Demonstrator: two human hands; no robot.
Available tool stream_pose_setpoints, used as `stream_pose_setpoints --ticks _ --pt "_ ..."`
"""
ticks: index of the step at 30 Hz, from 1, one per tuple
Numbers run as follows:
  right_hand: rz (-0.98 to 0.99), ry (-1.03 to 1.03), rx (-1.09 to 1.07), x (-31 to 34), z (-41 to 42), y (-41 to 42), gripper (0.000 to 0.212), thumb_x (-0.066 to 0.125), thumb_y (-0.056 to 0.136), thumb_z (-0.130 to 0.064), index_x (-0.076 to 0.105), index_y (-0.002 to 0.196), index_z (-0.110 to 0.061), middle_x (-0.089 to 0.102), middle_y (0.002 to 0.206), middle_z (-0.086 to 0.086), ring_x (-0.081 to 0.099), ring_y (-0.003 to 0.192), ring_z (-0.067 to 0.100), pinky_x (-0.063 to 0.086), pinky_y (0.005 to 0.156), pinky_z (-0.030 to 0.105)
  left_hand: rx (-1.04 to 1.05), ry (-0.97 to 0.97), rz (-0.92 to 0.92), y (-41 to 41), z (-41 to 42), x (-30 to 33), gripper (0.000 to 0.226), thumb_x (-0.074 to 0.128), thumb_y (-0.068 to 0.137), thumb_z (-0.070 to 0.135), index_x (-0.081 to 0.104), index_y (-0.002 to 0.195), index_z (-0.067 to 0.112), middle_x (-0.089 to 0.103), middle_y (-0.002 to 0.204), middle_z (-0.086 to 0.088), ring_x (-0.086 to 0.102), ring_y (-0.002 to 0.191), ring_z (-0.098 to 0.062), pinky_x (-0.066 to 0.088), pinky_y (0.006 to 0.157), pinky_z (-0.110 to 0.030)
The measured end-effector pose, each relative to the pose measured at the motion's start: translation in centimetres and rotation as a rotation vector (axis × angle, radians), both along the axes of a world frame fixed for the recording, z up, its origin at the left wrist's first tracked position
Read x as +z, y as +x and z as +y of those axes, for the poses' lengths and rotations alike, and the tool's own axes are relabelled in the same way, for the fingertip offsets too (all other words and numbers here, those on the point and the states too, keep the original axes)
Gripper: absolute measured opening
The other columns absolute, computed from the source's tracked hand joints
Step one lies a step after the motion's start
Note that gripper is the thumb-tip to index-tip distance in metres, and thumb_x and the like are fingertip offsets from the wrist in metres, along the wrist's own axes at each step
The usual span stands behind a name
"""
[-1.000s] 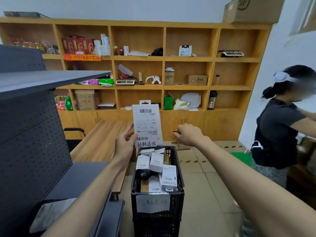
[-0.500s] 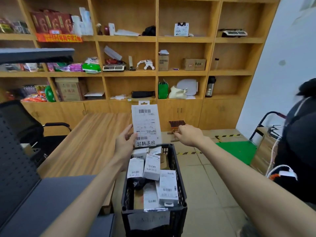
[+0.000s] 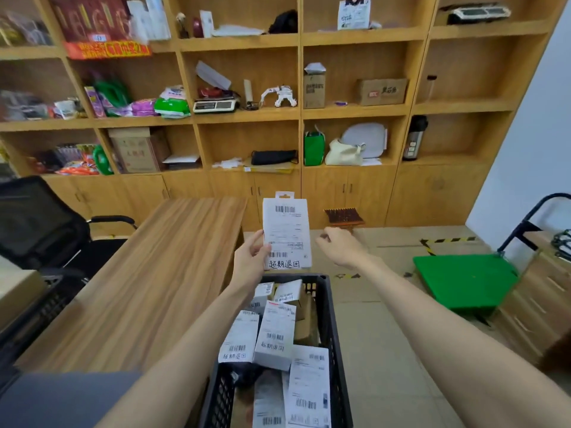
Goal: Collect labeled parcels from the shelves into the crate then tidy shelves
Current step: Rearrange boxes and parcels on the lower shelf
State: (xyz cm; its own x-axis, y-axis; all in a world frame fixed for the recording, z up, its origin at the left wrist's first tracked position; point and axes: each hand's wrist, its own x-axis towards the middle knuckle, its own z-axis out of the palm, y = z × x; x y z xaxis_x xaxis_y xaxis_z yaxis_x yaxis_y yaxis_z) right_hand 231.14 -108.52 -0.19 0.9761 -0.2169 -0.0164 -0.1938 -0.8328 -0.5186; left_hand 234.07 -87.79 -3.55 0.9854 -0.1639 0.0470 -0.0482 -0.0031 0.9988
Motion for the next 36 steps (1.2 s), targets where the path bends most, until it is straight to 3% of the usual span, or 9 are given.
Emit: stream_pose_setpoints --ticks 5,10,15,19,22,24,28,33,36 --pt "-0.037 0.389 -0.047 -3.0 0.1 1.9 0.021 0.047 0.1 -0.013 0.062 0.088 -0.003 0.06 0.082 0.0 0.054 0.073 0.014 0.038 0.057 0.022 -0.025 0.036 0.075 2.5 -2.3 -2.7 0.034 0.054 0.103 0.01 0.053 0.136 0.018 0.075 0.108 -0.007 0.074 0.095 -0.018 0.061 0.084 -0.044" --pt "-0.01 0.626 -0.175 -7.0 1.2 3.3 0.02 0.048 0.092 -0.001 0.064 0.09 0.011 0.068 0.083 0.015 0.057 0.071 0.026 0.036 0.058 0.025 0.012 0.116 0.131 3.9 -2.6 -6.1 0.028 0.055 0.103 0.013 0.06 0.13 0.017 0.074 0.111 -0.001 0.073 0.096 -0.013 0.061 0.078 -0.029" --pt "0.1 0.696 -0.225 -10.6 2.4 4.0 0.041 0.048 0.09 -0.003 0.031 0.055 -0.016 0.045 0.059 0.011 0.039 0.059 0.019 0.024 0.058 0.029 -0.013 0.272 0.211 4.5 -2.0 -9.7 0.029 0.052 0.103 0.016 0.069 0.094 0.037 0.077 0.09 0.016 0.073 0.085 -0.004 0.06 0.077 -0.028" --pt "0.182 0.748 -0.249 -13.3 3.2 4.1 0.052 0.048 0.092 -0.009 0.031 0.045 -0.018 0.057 0.063 -0.007 0.048 0.064 0.029 0.03 0.065 0.031 -0.042 0.328 0.31 5.5 -1.5 -12.9 0.025 0.051 0.103 0.016 0.07 0.118 0.021 0.074 0.113 0.006 0.071 0.099 -0.008 0.061 0.084 -0.03" --pt "0.233 0.793 -0.274 -14.4 3.7 3.7 0.04 0.048 0.096 -0.009 0.05 0.056 -0.005 0.061 0.071 0.002 0.054 0.071 0.023 0.032 0.063 0.03 -0.084 0.341 0.348 5.7 -1.1 -14.6 0.031 0.053 0.101 0.011 0.067 0.127 0.022 0.072 0.121 0.007 0.069 0.107 -0.008 0.059 0.09 -0.033" --pt "0.253 0.819 -0.283 -15.6 3.8 4.0 0.03 0.048 0.098 -0.012 0.061 0.084 0.011 0.069 0.095 0.008 0.063 0.086 0.021 0.039 0.064 0.025 -0.09 0.355 0.368 5.8 -1.0 -15.5 0.03 0.057 0.099 0.009 0.067 0.124 0.024 0.072 0.117 0.008 0.068 0.106 -0.008 0.058 0.091 -0.032" --pt "0.298 0.812 -0.302 -16.7 3.9 4.7 0.032 0.047 0.1 -0.015 0.063 0.112 0.01 0.064 0.103 -0.002 0.059 0.086 0.004 0.047 0.068 0.02 -0.107 0.351 0.404 6.6 -0.9 -17.5 0.035 0.053 0.099 0.001 0.068 0.124 0.02 0.072 0.121 0.004 0.067 0.11 -0.01 0.055 0.098 -0.036" --pt "0.339 0.811 -0.327 -17.8 3.8 5.8 0.046 0.05 0.098 -0.024 0.053 0.121 0.015 0.067 0.115 0.018 0.06 0.109 0.031 0.045 0.096 0.033 -0.093 0.355 0.405 7.7 -1.0 -18.9 0.033 0.048 0.101 0.002 0.068 0.125 0.013 0.07 0.123 0.003 0.063 0.115 -0.014 0.051 0.099 -0.031" --pt "0.377 0.825 -0.324 -18.2 4.2 6.2 0.037 0.049 0.1 -0.024 0.064 0.106 0.01 0.067 0.096 0.001 0.06 0.094 0.017 0.043 0.072 0.019 -0.107 0.365 0.4 8.2 -0.6 -19.6 0.034 0.047 0.1 -0.001 0.068 0.123 0.014 0.069 0.122 0.004 0.064 0.111 -0.012 0.052 0.085 -0.021"
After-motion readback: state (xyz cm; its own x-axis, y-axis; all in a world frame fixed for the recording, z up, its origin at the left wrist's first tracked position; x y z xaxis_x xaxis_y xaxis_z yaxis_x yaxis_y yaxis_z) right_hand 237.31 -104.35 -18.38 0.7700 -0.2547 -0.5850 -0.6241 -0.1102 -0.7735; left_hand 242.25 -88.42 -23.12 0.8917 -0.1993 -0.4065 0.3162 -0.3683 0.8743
